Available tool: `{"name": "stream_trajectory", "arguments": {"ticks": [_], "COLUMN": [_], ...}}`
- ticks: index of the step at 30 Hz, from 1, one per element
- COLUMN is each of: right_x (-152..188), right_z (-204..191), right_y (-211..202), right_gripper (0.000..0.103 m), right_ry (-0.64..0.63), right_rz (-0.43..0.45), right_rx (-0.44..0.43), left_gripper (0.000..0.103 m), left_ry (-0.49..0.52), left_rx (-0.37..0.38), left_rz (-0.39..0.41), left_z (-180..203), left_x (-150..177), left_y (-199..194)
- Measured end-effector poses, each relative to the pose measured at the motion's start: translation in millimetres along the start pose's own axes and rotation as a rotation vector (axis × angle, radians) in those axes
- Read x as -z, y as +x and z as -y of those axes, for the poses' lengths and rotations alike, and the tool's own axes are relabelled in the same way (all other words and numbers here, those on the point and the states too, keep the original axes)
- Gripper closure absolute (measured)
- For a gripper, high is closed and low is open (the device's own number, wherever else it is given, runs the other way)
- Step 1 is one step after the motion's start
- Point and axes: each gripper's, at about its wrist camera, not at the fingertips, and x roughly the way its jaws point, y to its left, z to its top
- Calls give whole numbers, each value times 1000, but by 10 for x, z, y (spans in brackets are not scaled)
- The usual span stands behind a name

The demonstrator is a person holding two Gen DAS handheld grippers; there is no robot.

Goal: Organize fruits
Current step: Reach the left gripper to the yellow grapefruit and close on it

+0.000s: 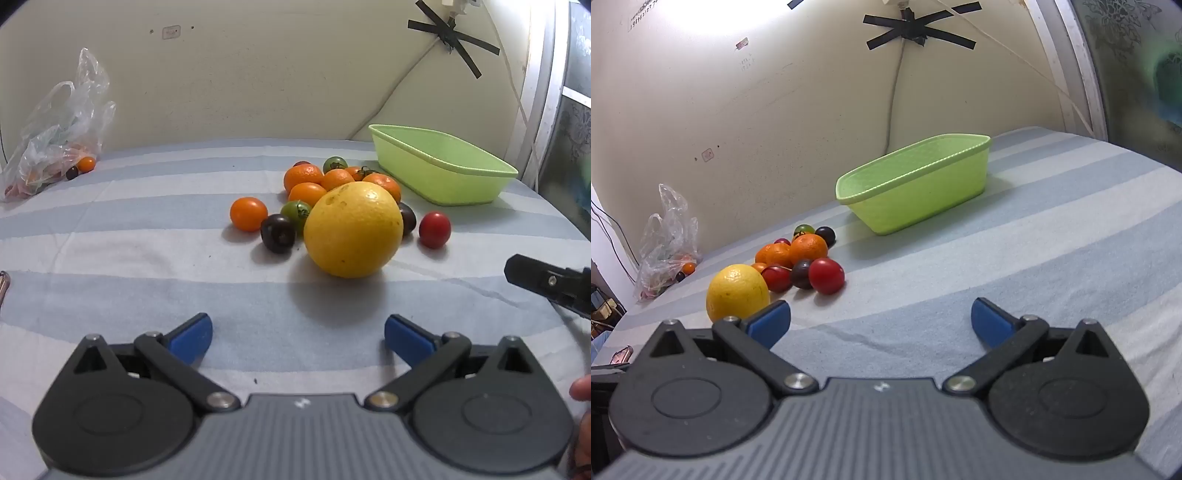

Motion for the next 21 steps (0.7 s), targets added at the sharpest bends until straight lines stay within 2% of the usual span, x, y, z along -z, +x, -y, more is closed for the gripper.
{"name": "stream_trajectory", "arguments": {"ticks": [5, 9, 10, 12, 13, 14, 15, 18, 21], "right_x": [2, -12, -22, -20, -40, -85, -112, -183, -281], "right_z": [-5, 7, 13, 14, -12, -76, -101, -248, -372], "right_y": [-4, -34, -40, -70, -41, -17, 21, 90, 185], "right_gripper": [0, 2, 6, 26, 31, 41, 48, 58, 59], "right_ry": [-6, -9, -18, -44, -63, -78, -95, -150, -165], "right_rz": [-3, 15, 21, 16, 3, -11, -22, -34, -64], "right_rx": [5, -22, -46, -89, -120, -148, -177, -241, -310], "left_gripper": [0, 0, 0, 6, 13, 18, 20, 20, 20], "left_ry": [15, -13, -37, -70, -63, -59, -61, -103, -196], "left_rx": [21, 85, 97, 106, 101, 103, 106, 143, 226], "left_rz": [14, 47, 69, 107, 111, 117, 126, 137, 115], "left_z": [-6, -134, -200, -327, -353, -404, -452, -631, -861], "left_x": [24, 72, 94, 101, 89, 72, 59, 19, -32], "left_y": [-17, -76, -101, -149, -159, -180, -202, -243, -251]}}
